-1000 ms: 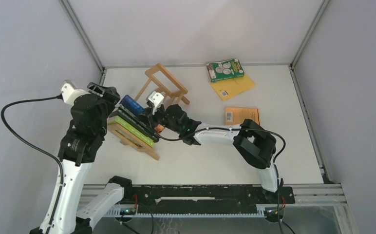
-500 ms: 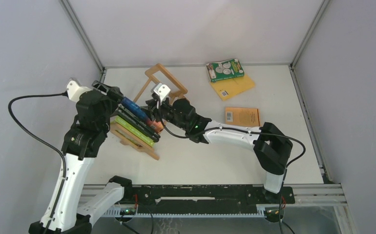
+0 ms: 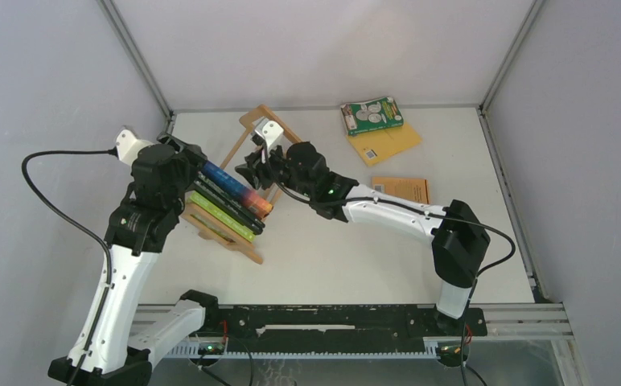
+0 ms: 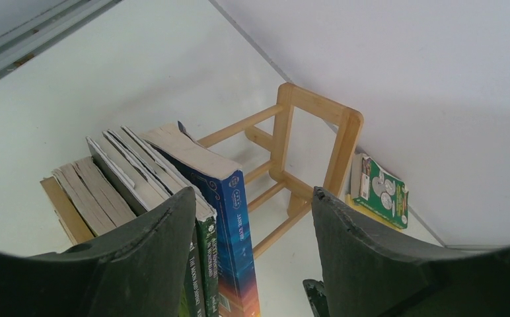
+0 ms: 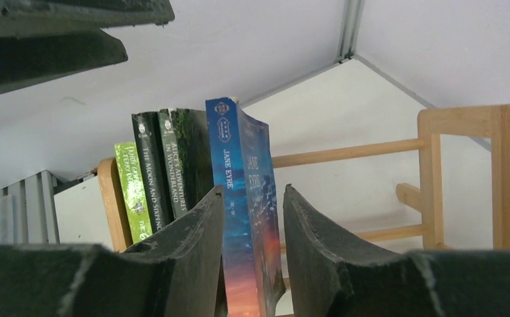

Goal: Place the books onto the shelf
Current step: Adjust the book on the shelf, then adjust the book at the center of the board.

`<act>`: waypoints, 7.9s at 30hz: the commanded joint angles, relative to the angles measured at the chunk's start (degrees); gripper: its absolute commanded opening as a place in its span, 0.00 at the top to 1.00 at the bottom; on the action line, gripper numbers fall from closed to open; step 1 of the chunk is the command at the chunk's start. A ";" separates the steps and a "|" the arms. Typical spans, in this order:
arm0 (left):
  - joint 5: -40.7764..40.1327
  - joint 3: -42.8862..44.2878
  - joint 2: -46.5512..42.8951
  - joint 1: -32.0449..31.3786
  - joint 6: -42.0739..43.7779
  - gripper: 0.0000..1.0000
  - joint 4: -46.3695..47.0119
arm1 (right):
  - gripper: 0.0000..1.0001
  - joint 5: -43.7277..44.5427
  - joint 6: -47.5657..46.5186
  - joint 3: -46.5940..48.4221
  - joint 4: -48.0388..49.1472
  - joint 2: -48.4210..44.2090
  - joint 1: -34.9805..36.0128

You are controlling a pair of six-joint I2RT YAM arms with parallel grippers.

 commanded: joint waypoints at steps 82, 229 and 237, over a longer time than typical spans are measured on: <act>-0.29 0.30 -1.30 -0.25 0.85 0.30 4.16 | 1.00 -8.15 0.01 9.14 4.04 9.50 -2.13; 30.26 42.99 70.07 -29.43 11.45 0.25 10.09 | 0.34 11.51 37.17 -34.20 -29.79 -24.18 -55.61; 30.87 43.10 73.97 -30.88 10.92 0.25 10.75 | 0.33 9.31 37.80 -34.99 -29.98 -20.05 -60.41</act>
